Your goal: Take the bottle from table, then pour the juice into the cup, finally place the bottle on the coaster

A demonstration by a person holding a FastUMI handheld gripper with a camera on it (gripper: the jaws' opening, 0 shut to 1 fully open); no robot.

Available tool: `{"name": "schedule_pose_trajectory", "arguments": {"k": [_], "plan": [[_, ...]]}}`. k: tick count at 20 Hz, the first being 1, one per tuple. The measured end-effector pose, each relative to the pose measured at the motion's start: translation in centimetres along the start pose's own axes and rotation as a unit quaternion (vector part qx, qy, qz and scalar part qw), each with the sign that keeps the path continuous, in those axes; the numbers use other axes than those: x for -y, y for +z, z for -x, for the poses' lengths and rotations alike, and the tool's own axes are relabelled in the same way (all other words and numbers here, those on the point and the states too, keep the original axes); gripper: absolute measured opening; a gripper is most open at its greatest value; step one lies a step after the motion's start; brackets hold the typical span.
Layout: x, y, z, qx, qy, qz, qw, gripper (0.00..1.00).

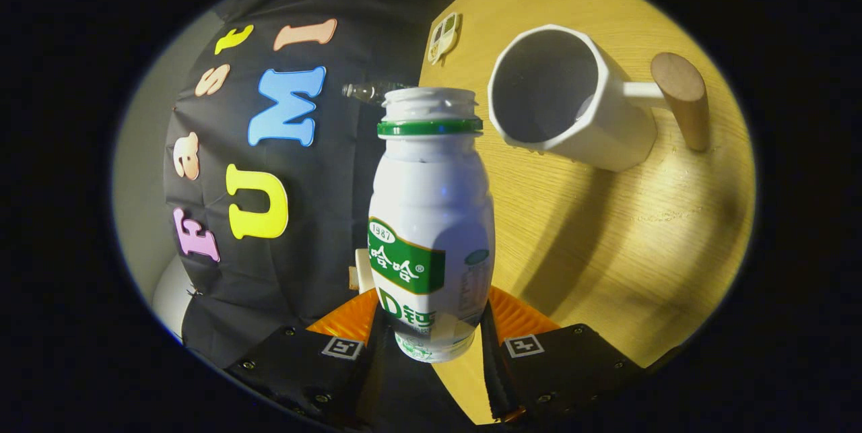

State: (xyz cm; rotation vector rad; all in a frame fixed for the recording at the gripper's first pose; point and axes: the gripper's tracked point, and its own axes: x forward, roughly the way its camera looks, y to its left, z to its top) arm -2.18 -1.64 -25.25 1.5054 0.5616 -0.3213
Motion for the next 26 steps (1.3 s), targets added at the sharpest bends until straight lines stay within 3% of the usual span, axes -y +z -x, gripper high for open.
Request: {"name": "schedule_pose_trajectory", "arguments": {"k": [11,26], "plan": [[-0.52,0.40,0.07,-0.018,-0.004,-0.071,0.997,0.62],[-0.26,0.11,0.58,-0.044,-0.017,-0.117,0.992,0.62]]}}
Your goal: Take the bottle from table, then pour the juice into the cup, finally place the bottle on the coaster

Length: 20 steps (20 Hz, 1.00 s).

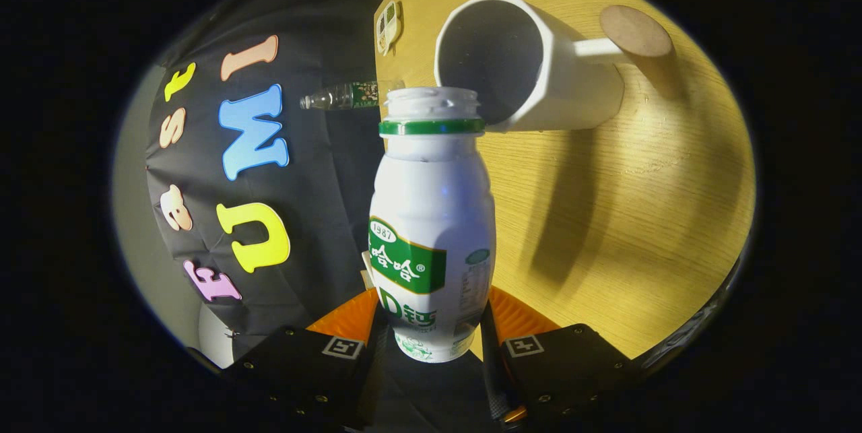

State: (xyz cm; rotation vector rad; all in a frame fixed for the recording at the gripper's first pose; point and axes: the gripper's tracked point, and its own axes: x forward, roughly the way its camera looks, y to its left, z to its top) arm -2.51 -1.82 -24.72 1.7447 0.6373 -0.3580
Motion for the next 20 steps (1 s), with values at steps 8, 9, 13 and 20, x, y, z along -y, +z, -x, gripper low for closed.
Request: {"name": "schedule_pose_trajectory", "arguments": {"k": [8,9,13,20], "plan": [[-0.19,0.11,0.36,-0.004,0.001,-0.017,1.000,0.62],[-0.18,0.11,0.37,-0.005,0.000,-0.018,1.000,0.62],[-0.22,-0.03,0.29,-0.008,0.000,-0.021,1.000,0.62],[-0.32,-0.41,0.25,-0.017,-0.002,-0.028,0.999,0.62]]}}
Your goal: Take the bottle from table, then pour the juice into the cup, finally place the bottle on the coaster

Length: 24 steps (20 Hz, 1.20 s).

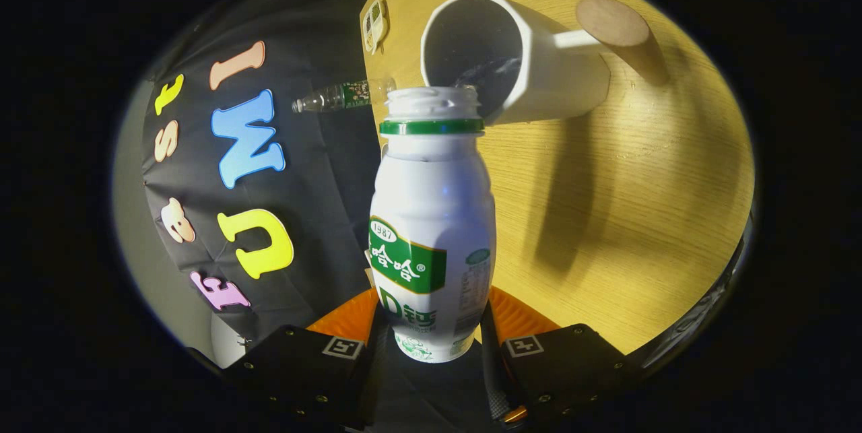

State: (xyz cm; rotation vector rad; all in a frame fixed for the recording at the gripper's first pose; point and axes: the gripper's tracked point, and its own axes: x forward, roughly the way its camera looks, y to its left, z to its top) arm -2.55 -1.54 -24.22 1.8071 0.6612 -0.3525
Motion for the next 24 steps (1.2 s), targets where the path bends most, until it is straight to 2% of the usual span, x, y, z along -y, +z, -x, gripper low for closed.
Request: {"name": "schedule_pose_trajectory", "arguments": {"k": [24], "plan": [[-0.27,-0.54,0.15,-0.024,-0.002,-0.037,0.999,0.62]]}}
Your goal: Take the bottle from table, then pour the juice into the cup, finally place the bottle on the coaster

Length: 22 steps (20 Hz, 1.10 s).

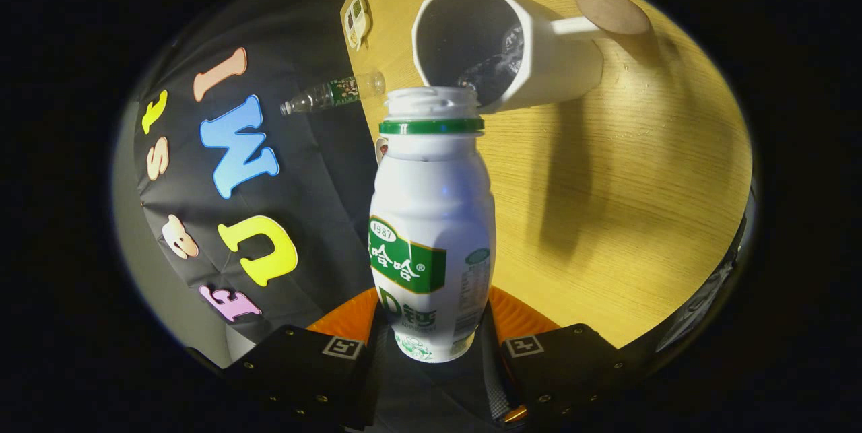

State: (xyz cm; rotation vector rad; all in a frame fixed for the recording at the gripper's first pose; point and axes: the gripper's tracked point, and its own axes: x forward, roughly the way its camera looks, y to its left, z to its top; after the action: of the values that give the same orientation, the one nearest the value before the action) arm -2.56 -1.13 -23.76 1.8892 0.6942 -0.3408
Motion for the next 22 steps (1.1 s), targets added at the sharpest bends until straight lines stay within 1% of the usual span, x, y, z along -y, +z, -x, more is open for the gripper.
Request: {"name": "schedule_pose_trajectory", "arguments": {"k": [22], "plan": [[-0.31,0.09,0.20,-0.008,-0.006,-0.047,0.999,0.62]]}}
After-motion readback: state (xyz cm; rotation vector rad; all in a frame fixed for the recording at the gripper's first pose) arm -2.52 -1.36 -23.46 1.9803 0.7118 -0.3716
